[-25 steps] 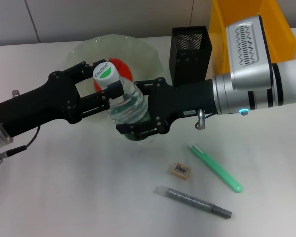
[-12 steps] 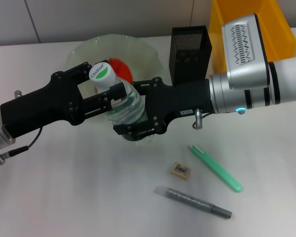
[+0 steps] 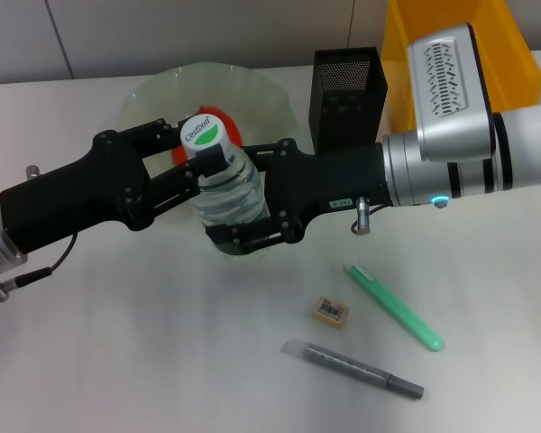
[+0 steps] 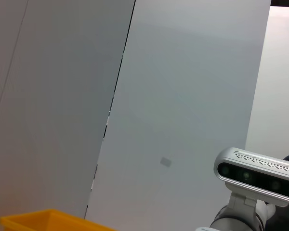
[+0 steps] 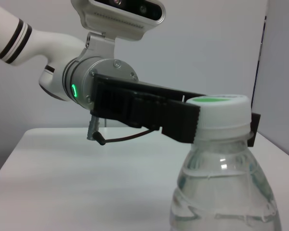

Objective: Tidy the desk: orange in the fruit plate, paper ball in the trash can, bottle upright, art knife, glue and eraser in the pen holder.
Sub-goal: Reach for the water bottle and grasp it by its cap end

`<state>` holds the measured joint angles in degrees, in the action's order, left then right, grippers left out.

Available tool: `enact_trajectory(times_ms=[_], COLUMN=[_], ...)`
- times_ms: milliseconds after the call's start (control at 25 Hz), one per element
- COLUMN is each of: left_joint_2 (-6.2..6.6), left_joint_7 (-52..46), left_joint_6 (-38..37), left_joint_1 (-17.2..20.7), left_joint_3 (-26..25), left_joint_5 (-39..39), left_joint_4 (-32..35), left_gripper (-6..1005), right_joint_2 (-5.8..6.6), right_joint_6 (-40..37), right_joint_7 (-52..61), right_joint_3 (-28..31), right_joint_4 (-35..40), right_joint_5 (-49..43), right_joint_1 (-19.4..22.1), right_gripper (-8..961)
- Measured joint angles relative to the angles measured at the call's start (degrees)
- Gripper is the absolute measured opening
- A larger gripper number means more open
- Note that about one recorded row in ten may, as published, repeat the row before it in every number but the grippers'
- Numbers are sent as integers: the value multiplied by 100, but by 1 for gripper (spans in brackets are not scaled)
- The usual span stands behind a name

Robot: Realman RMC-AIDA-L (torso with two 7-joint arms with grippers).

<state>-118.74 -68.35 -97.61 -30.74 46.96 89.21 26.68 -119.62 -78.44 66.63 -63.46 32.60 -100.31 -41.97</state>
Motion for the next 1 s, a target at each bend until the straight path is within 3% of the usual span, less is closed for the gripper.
enact_trajectory(times_ms=[160, 400, 1000], left_joint_2=[0, 7, 15], left_joint_7=[1, 1, 23], left_joint_6=[-15, -2, -9], left_joint_1=[-3, 1, -2], left_joint_3=[4, 7, 7], left_joint_5=[-2, -14, 5], left_joint_4=[-17, -47, -58], left_gripper=[491, 461, 472], right_joint_2=[0, 0, 0], right_joint_6=[0, 10, 11], right_joint_7=[-8, -10, -13], right_joint_3=[1, 1, 1], right_joint_4=[0, 0, 0], right_joint_5=[2, 2, 18], right_joint_1=[1, -5, 5], right_gripper=[767, 767, 767])
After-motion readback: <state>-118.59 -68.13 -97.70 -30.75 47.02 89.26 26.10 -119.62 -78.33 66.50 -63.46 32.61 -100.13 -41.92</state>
